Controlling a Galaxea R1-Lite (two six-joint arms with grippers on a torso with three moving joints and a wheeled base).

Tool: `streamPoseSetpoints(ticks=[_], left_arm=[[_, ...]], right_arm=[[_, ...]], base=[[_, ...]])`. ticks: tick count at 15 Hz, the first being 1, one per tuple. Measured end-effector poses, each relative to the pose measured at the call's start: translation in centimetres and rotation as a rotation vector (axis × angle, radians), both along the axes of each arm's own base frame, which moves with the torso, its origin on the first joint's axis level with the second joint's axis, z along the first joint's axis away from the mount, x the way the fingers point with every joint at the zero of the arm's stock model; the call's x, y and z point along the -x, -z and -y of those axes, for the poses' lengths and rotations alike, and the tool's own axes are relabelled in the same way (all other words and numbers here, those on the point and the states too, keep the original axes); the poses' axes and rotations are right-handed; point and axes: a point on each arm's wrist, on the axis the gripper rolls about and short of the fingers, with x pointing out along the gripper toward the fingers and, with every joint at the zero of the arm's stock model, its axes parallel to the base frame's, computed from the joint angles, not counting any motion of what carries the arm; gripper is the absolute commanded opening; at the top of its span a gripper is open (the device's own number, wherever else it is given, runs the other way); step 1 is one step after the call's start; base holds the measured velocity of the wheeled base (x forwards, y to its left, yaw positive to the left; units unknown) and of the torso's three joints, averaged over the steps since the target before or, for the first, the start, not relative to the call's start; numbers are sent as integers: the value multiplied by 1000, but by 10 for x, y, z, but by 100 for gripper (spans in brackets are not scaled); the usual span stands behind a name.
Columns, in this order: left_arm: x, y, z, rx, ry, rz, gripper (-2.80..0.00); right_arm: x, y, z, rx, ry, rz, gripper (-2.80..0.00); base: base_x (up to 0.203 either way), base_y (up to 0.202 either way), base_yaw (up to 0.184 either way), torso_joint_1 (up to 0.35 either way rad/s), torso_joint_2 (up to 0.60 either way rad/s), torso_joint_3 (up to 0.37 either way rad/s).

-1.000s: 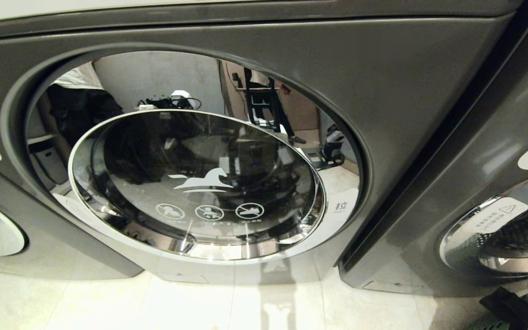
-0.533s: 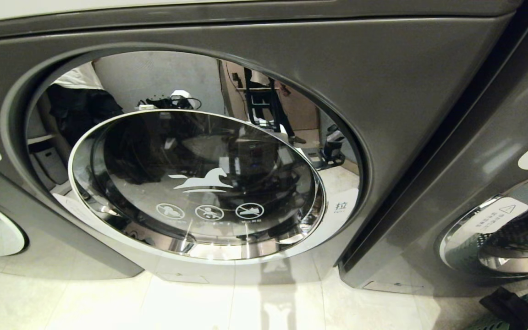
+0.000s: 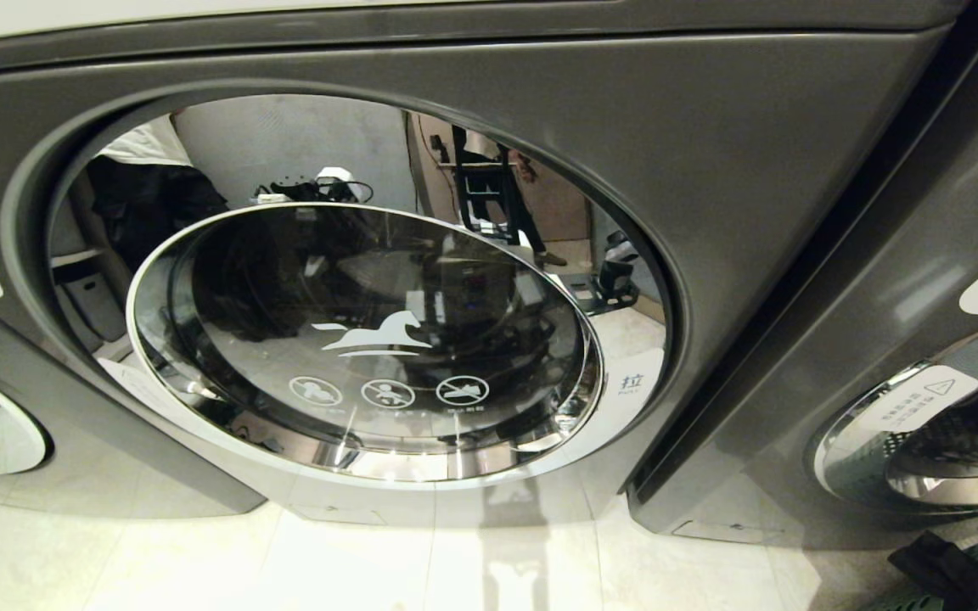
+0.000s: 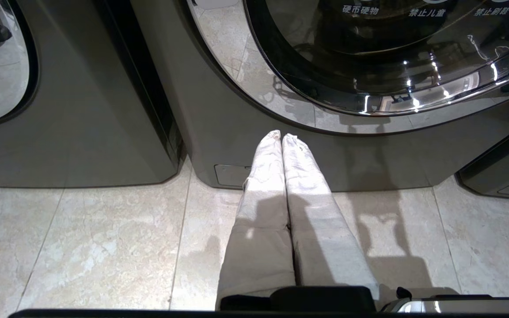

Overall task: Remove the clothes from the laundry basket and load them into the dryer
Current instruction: Take the clothes out of the basket

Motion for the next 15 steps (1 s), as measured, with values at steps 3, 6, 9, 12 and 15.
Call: streamPoseSetpoints(ticks=[3,6,9,12,15], left_arm=[[0,0,0,0,0,0,-280],[0,0,0,0,1,0,-280],[0,0,0,0,0,0,-280],[0,0,0,0,0,0,-280],[0,0,0,0,1,0,-280]], right_arm=[[-8,8,-4,-37,-24,40,0],[-22,15,-4,-21,-42,64,0],[-35,22,1,-41,-21,84,0],[-44,27,7,-86,22,104,0],[-51,30,7,-90,11,108,0]], base=[[0,0,0,0,0,0],[0,0,0,0,0,0],[0,0,0,0,0,0],[0,0,0,0,0,0],[0,0,0,0,0,0]])
